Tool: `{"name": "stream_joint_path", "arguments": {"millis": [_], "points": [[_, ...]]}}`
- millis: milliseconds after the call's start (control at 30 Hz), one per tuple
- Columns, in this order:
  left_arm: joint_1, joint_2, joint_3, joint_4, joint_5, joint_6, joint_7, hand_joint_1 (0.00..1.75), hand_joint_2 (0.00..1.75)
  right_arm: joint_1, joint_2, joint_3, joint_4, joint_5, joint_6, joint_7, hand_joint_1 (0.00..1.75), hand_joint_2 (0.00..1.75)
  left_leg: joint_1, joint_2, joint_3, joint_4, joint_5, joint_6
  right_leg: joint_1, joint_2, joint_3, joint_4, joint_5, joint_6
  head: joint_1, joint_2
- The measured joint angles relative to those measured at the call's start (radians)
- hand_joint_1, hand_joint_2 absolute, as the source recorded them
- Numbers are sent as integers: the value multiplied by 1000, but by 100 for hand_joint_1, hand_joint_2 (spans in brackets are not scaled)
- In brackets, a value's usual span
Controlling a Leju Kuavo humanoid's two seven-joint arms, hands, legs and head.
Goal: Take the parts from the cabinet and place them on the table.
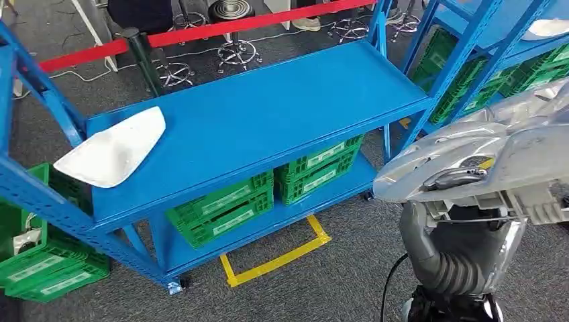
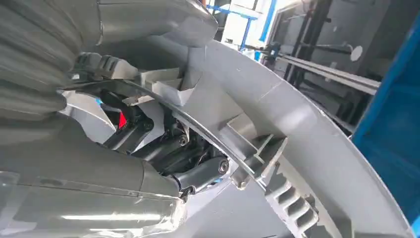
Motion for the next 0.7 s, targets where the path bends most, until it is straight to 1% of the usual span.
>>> {"name": "stream_joint_path", "arguments": {"millis": [33, 67, 100, 133, 167, 200, 233, 267, 300, 333, 367, 400, 433, 467, 500, 533, 567, 600, 633, 667, 700], "points": [[1, 0, 0, 0, 0, 0, 1, 0, 175, 0, 1, 0, 0, -2, 0, -1, 175, 175, -4, -1, -6, 3, 4, 7, -1, 0, -2, -1, 8, 6, 2, 0], [3, 0, 0, 0, 0, 0, 1, 0, 175, 1, 2, 0, 0, -4, 0, -2, 175, 175, -1, 0, -13, -1, 12, 18, 0, 1, -5, -2, 15, 10, 1, 0], [2, -2, 0, 0, 0, 0, 1, 0, 175, 4, 2, 0, 0, -5, 0, -3, 175, 175, 4, 4, -26, -5, 29, 35, -4, 9, -19, 16, -24, 18, -3, 0], [1, -1, 0, 0, 0, 1, 1, 0, 175, 4, 2, -1, 0, -6, 0, -8, 175, 175, 4, 3, -37, -5, 39, 43, -6, 9, -30, 55, -79, 21, 5, 0], [1, -1, 0, 0, 0, 2, 1, 0, 175, 4, 2, -2, 0, -11, 0, -10, 175, 175, 2, 3, -52, -4, 52, 44, -7, 9, -45, 129, -146, 25, 10, 0], [2, -1, 0, 0, 0, 2, 1, 0, 175, 4, 2, -3, 0, -14, 0, -10, 175, 175, 1, 3, -64, -4, 62, 46, -7, 9, -58, 195, -188, 27, 15, 0], [2, 0, 0, 0, 0, 3, 1, 0, 175, 4, 2, -3, 0, -16, 0, -10, 175, 175, -2, 3, -80, -2, 75, 47, -7, 9, -69, 272, -218, 27, 21, 0], [2, 0, 0, 0, 0, 3, 1, 0, 175, 4, 2, -3, 1, -18, 0, -10, 175, 175, -5, 4, -96, 0, 85, 46, -7, 9, -65, 305, -208, 25, 26, 0], [2, 0, 0, 0, 0, 3, 1, 0, 175, 4, 2, -2, 1, -19, 0, -11, 175, 175, -8, 4, -110, 3, 94, 46, -7, 10, -43, 294, -178, 21, 27, 0], [2, 0, 0, 0, 0, 3, 1, 0, 175, 3, 2, -2, 1, -20, 0, -11, 175, 175, -11, 4, -124, 6, 102, 46, -6, 10, -2, 243, -137, 15, 29, 0], [2, 0, 0, 0, 0, 3, 1, 0, 175, 2, 2, -2, 1, -21, 0, -11, 175, 175, -14, 4, -134, 8, 110, 45, -6, 10, 52, 164, -107, 7, 32, 0], [2, -1, 0, 0, 0, 3, 1, 0, 175, 1, 2, -2, 1, -21, 0, -11, 175, 175, -15, 3, -139, 9, 117, 44, -3, 12, 119, 67, -97, -4, 33, 0], [2, -3, 0, 0, 0, 3, 1, 0, 175, -1, 3, -2, 0, -21, 0, -11, 175, 175, -20, 3, -144, 12, 123, 39, 5, 14, 178, -22, -115, -13, 35, 0], [1, -2, 0, 0, 0, 3, 1, 0, 175, -1, 3, -2, 0, -21, 0, -11, 175, 175, -21, 5, -148, 12, 132, 33, 2, 13, 196, -64, -123, -14, 32, 0], [1, -1, 0, 0, 0, 3, 0, 0, 175, -1, 3, -2, 0, -21, 0, -11, 175, 175, -18, 6, -154, 12, 143, 27, 6, 14, 188, -64, -120, -14, 28, 0], [1, 0, 0, 0, 0, 3, 0, 0, 175, -2, 3, -2, 0, -21, 0, -11, 175, 175, -17, 9, -161, 11, 153, 21, 8, 15, 183, -65, -118, -15, 29, 0], [4, 1, 0, 0, 0, 3, 1, 0, 175, -2, 3, -2, 1, -22, 0, -11, 175, 175, -23, 9, -168, 12, 160, 15, 3, 12, 170, -71, -107, -18, 30, 0], [3, 3, 0, 0, 0, 3, 1, 0, 175, -5, 3, -2, 0, -22, 0, -11, 175, 175, -19, 8, -180, 24, 138, 11, -3, 4, 160, -73, -94, -23, 29, 0], [3, 3, 0, 0, 0, 3, 1, 0, 175, -4, 3, -2, 1, -23, 0, -11, 175, 175, -18, 8, -196, 59, 80, 5, -2, 7, 144, -72, -84, -29, 19, 0], [3, 3, 0, 0, 0, 3, 1, 0, 175, -5, 3, -3, 1, -23, 0, -11, 175, 175, -12, 8, -213, 120, 16, 0, 0, 6, 129, -69, -74, -34, 6, 0], [2, 4, 0, 0, 0, 3, 1, 0, 175, -5, 3, -3, 1, -23, 0, -11, 175, 175, -10, 8, -230, 198, -40, -5, 2, 5, 114, -66, -64, -35, 2, 0]]}}
